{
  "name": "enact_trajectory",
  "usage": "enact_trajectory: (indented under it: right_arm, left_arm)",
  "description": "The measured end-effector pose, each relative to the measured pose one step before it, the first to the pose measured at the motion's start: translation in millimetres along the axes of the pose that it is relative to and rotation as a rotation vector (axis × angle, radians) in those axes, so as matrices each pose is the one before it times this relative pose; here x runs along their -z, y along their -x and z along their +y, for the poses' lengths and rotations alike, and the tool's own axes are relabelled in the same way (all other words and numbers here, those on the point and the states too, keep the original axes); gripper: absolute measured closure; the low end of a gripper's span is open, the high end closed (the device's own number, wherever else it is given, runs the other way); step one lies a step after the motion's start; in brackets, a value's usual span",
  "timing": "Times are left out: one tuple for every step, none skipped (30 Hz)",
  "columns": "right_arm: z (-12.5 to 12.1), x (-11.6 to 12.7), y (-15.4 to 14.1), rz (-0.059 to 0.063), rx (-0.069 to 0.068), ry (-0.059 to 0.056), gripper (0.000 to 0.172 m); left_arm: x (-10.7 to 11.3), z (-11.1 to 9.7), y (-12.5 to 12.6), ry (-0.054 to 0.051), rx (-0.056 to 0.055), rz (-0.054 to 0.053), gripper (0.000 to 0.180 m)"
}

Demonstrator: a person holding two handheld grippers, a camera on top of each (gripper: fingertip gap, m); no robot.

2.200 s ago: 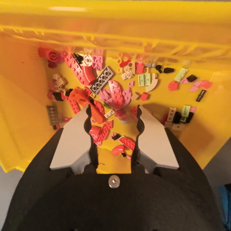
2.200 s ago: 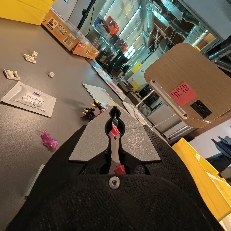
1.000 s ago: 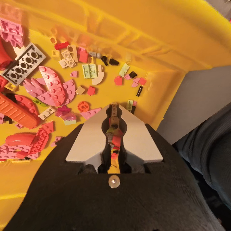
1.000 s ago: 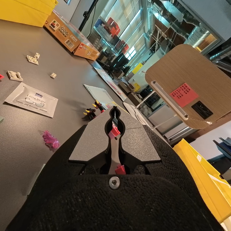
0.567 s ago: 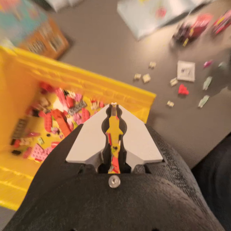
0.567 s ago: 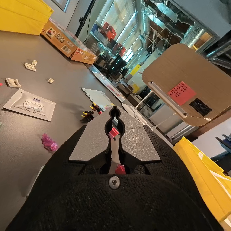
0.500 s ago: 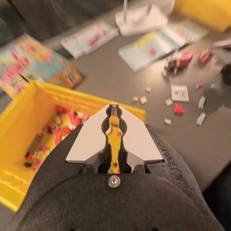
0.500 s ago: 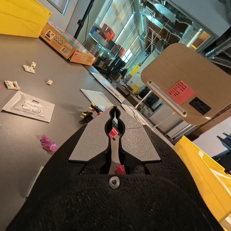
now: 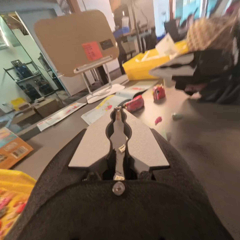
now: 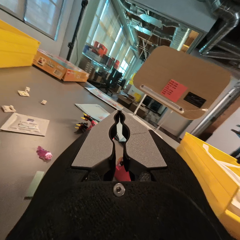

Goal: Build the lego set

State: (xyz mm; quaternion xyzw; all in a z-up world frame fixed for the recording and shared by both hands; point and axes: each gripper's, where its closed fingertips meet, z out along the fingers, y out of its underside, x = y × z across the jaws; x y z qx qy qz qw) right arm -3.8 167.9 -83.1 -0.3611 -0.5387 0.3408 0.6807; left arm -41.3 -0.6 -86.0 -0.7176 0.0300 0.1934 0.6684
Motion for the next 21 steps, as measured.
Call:
enact_trajectory:
  right_arm:
    - [-4.33, 1.13, 2.72, -0.0233, -0.015, -0.0234, 0.172]
    - [-5.85, 1.02, 5.09, -0.0343, -0.0129, -0.0305, 0.172]
    - [-6.21, 0.72, 8.64, -0.0527, -0.0154, -0.0317, 0.172]
    - [-6.29, 0.16, 11.96, -0.0698, -0.0211, -0.0288, 0.172]
    - [-5.99, -0.01, 15.27, -0.0878, -0.0271, -0.025, 0.172]
    - [-5.83, -0.42, 17.25, -0.0972, -0.0311, -0.0196, 0.172]
    - [-6.41, -0.89, 16.1, -0.0861, -0.0264, -0.0229, 0.172]
    - [-5.88, -1.38, 14.31, -0.0737, -0.0202, -0.026, 0.172]
    - [-2.68, -2.15, 12.76, -0.0691, -0.023, -0.0116, 0.172]
    - [0.85, -2.4, 10.22, -0.0616, -0.0275, 0.0056, 0.172]
    - [1.48, -2.22, 7.0, -0.0461, -0.0257, 0.0072, 0.171]
    - [-0.31, -1.12, 4.06, -0.0321, -0.0216, -0.002, 0.168]
    - [-2.25, -0.02, 2.48, -0.0264, -0.0287, -0.0152, 0.165]
    - [-3.17, 0.69, 1.77, -0.0277, -0.0428, -0.0217, 0.161]
    - [-2.82, 0.79, 1.33, -0.0262, -0.0477, -0.0193, 0.154]
    - [-2.98, 0.75, 0.8, -0.0194, -0.0349, -0.0161, 0.148]
    - [-3.38, 0.75, 1.23, -0.0148, -0.0161, -0.0185, 0.145]
    - [-3.38, 0.67, 1.96, -0.0143, -0.0094, -0.0208, 0.144]
    - [-5.4, 1.12, 1.33, -0.0132, -0.0228, -0.0352, 0.146]
    - [-7.05, 1.9, 0.99, -0.0221, -0.0451, -0.0436, 0.147]
    - [-7.57, 2.78, 1.4, -0.0363, -0.066, -0.0452, 0.145]
  left_arm:
    - [-1.76, 1.41, -4.2, 0.0326, -0.0734, -0.0105, 0.174]
    - [-0.7, -0.63, -3.89, -0.0042, -0.0764, -0.0163, 0.174]
    - [-1.19, 1.8, -5.43, 0.009, -0.0793, -0.0043, 0.174]
    - [-1.96, 3.5, -5.05, 0.0294, -0.0749, -0.0039, 0.174]
    - [-2.17, 1.95, -5.55, 0.0177, -0.0713, -0.0018, 0.174]
    - [-2.19, 0.5, -6.79, 0.0103, -0.0677, 0.0067, 0.174]
    - [-2.0, -0.43, -6.05, 0.0117, -0.0593, 0.0062, 0.174]
    - [-1.6, -1.63, -5.51, 0.0054, -0.0519, 0.0049, 0.174]
    - [-0.94, -2.97, -5.39, -0.0027, -0.0469, 0.005, 0.174]
    - [-0.39, -3.29, -4.6, -0.006, -0.0426, 0.0027, 0.174]
    - [-0.07, -3.59, -3.41, -0.0088, -0.0386, -0.0014, 0.174]
    - [0.43, -3.94, -2.46, -0.0151, -0.0311, -0.0037, 0.174]
    - [1.15, -5.46, -2.26, -0.029, -0.0152, 0.0025, 0.174]
    - [2.07, -8.14, -2.99, -0.0518, 0.0163, 0.0201, 0.174]
    - [3.13, -10.99, -4.09, -0.0718, 0.0599, 0.0469, 0.174]
    - [2.86, -11.26, -4.15, -0.0732, 0.1033, 0.0664, 0.174]
    - [1.32, -8.63, -2.66, -0.0601, 0.1365, 0.0713, 0.174]
    - [-0.03, -7.84, 1.16, -0.0611, 0.1579, 0.0579, 0.174]
    - [-0.55, -9.04, 1.98, -0.073, 0.1733, 0.0619, 0.175]
    - [-1.12, -7.96, 3.53, -0.0665, 0.1624, 0.051, 0.174]
    - [-0.51, -9.25, 2.01, -0.0701, 0.1232, 0.0491, 0.174]
